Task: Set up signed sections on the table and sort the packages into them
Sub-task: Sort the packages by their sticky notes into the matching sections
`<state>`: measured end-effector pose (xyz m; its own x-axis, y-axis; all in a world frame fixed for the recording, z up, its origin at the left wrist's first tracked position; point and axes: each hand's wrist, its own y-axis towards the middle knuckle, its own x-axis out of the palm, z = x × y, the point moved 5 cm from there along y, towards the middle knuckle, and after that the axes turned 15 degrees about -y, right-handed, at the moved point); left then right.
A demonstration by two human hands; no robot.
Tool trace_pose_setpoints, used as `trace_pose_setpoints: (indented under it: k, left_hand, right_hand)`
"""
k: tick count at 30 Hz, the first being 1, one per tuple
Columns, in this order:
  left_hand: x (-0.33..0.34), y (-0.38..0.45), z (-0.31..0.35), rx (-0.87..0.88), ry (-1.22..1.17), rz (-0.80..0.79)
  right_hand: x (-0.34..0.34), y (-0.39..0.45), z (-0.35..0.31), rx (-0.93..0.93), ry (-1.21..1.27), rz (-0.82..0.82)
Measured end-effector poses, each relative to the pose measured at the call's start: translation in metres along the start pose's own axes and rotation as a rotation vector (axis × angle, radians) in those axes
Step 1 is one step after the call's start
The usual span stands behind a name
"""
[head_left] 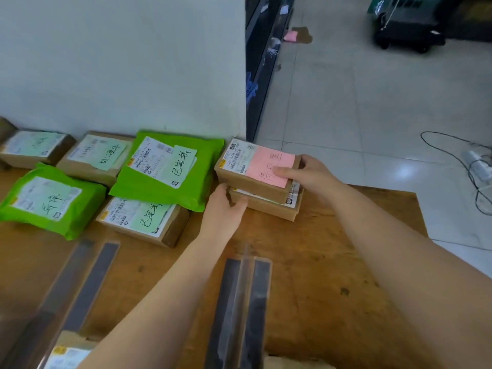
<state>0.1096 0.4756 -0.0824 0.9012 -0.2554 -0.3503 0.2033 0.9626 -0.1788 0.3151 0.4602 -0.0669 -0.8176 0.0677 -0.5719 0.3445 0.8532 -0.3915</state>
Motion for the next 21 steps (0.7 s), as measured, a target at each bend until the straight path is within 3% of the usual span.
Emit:
trace_pose_setpoints:
  k: [4, 9, 12, 16, 18, 21]
  left_hand:
    - [0.014, 0.005, -0.007, -0.233, -0.118, -0.103]
    - [0.035, 0.011, 0.006, -0.264, -0.137, -0.248]
    - [0.056, 0.004, 0.018, -0.285, -0.12, -0.364]
    - [0.085, -0.005, 0.033, -0.202, 0.133, -0.489]
    - [0.096, -0.012, 0.033, -0.252, 0.144, -0.548]
    - [0.102, -0.02, 0.029, -0.385, 0.034, -0.478]
  right_hand:
    - [-0.006, -0.009, 0.012, 0.004, -0.06, 0.047]
    - [-0.014, -0.032, 0.041, 0.139, 0.054, 0.022]
    - [-0.015, -0.052, 0.061, 0.209, 0.28, -0.019]
    - [-0.016, -0.074, 0.084, 0.267, 0.625, -0.016]
    - [-0.015, -0.082, 0.095, 0.306, 0.8, -0.005]
    - [-0.013, -0.092, 0.107, 0.297, 0.976, 0.002]
